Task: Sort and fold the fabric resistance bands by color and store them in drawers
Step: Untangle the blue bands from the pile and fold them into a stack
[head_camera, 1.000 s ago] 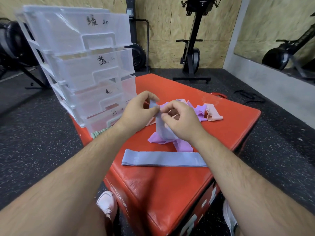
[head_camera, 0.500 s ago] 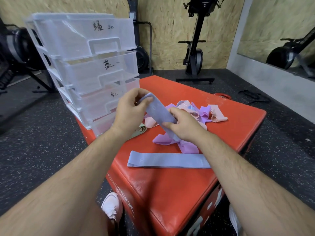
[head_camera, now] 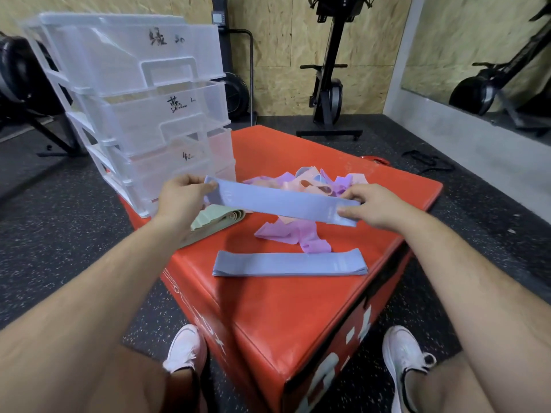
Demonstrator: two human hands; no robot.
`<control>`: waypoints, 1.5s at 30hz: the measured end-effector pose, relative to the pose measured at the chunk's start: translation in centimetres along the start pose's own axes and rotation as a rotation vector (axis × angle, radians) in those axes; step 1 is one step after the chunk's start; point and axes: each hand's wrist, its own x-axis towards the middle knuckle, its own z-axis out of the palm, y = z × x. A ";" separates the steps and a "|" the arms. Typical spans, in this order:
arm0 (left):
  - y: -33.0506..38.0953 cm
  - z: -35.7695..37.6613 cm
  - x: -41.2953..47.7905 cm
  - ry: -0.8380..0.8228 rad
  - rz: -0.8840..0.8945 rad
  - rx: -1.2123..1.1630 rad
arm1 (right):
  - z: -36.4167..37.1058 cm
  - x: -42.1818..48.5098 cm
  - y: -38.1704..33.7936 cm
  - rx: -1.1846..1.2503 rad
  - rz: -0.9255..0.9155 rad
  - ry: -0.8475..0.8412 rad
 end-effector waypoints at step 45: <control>-7.0 9.4 -7.4 -0.817 0.583 0.923 | 5.3 -2.1 0.8 -0.154 0.034 -0.204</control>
